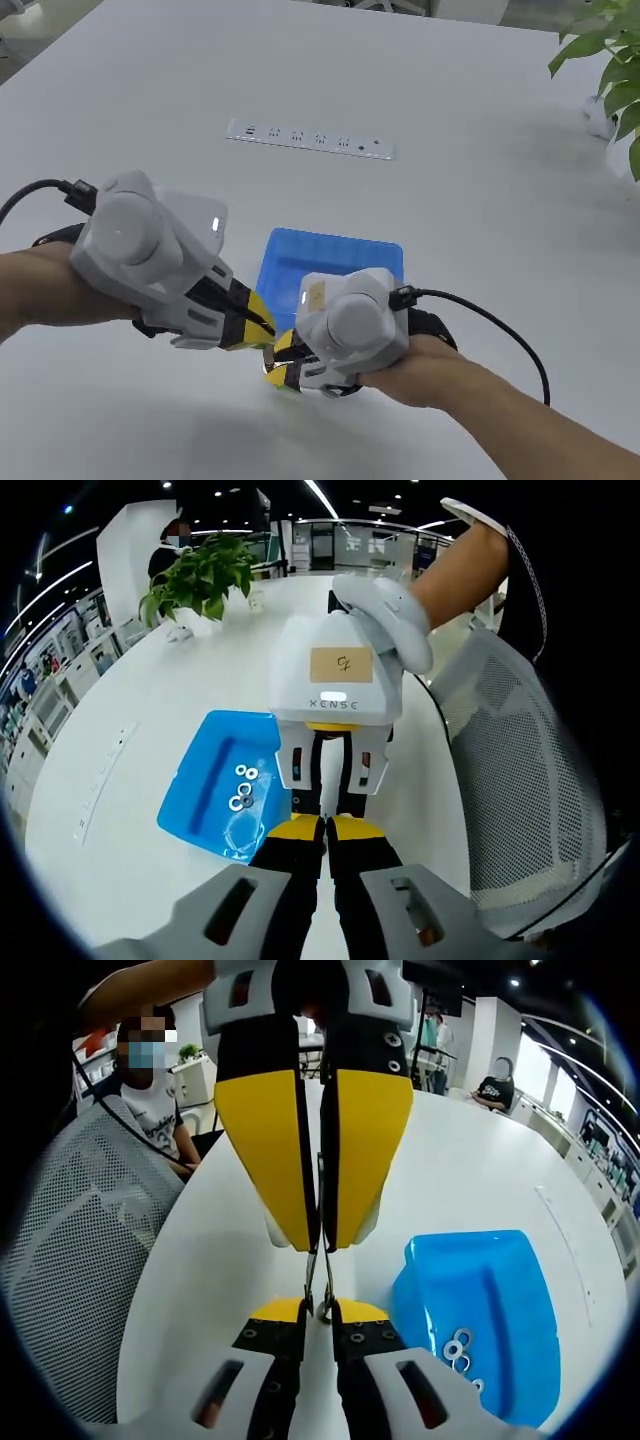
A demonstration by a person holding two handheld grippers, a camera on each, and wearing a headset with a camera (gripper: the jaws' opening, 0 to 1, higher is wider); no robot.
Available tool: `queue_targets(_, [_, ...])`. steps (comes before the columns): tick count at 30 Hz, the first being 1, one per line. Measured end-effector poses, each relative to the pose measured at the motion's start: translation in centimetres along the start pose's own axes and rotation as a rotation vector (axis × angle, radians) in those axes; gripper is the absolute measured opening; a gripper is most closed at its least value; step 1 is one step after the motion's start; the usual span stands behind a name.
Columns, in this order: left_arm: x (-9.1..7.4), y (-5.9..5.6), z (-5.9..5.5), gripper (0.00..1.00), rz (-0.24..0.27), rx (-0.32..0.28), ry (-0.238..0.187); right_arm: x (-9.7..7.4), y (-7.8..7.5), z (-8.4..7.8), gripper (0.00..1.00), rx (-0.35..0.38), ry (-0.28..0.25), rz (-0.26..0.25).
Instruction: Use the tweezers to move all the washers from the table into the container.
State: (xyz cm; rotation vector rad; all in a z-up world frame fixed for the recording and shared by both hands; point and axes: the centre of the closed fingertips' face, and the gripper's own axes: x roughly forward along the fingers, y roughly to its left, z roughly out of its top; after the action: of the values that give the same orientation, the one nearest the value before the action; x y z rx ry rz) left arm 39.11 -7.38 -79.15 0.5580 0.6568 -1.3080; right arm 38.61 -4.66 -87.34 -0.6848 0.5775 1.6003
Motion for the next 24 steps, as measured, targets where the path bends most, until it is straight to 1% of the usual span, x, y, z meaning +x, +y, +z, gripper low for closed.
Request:
queue_targets(12, [-0.1,-0.1,0.0,0.06,0.001,-0.001,0.004,0.0,0.0,0.0,0.1,-0.014,0.005,0.006])
queue_targets(18, [-0.3,0.1,0.5,0.06,0.006,0.003,-0.003,-0.4,0.0,0.3,0.1,-0.014,0.001,0.004])
queue_targets(24, [-0.9,0.0,1.3,0.06,0.018,0.013,-0.007,-1.1,-0.1,1.0,0.1,-0.021,-0.003,-0.002])
